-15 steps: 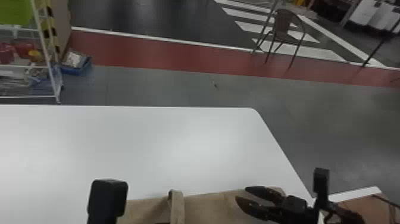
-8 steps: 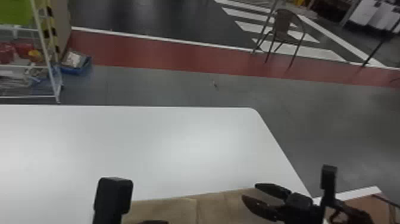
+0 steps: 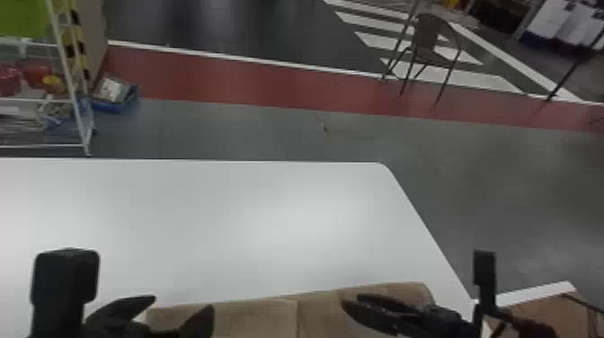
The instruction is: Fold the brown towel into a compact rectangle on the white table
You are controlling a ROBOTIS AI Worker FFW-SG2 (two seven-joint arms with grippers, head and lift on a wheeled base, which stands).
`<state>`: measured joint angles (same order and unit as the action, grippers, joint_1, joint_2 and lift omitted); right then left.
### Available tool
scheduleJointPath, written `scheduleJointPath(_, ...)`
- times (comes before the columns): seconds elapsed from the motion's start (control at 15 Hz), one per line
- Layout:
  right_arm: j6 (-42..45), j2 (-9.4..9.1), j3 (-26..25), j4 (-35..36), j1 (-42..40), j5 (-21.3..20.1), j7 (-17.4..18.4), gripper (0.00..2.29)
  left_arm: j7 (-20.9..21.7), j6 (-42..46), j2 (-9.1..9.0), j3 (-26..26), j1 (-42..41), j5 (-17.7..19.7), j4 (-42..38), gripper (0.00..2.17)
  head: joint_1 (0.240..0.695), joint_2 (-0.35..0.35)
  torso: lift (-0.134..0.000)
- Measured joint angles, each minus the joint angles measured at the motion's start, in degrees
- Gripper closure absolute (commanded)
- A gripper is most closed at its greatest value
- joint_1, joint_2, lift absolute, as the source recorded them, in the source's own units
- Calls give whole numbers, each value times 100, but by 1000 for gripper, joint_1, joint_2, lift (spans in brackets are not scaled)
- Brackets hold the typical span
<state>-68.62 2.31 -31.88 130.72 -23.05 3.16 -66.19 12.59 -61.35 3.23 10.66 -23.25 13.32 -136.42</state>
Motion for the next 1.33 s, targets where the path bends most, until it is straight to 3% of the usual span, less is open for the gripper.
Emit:
scheduleJointPath(0.07,-245,-79,100,143,-69,-9,168,407,97,260,28,-220,-75,-75,16,87,695,-350,-123)
scheduleJointPath(0.33,-591,-157,717,559,-489,-361,730,454,481,1154,54,-955,-405,-119,99,87,695,-234,-123)
scheduleJointPath(0.67,-703,-175,1348,872,-778,-716,1201,505,807,1621,48,-1360,-612,-94,169,87,695,-124,-123)
scheduleJointPath(1.33,-1035,-179,1893,1005,-704,-1018,1666,505,1027,1934,46,-1486,-784,35,188,87,695,-95,-123)
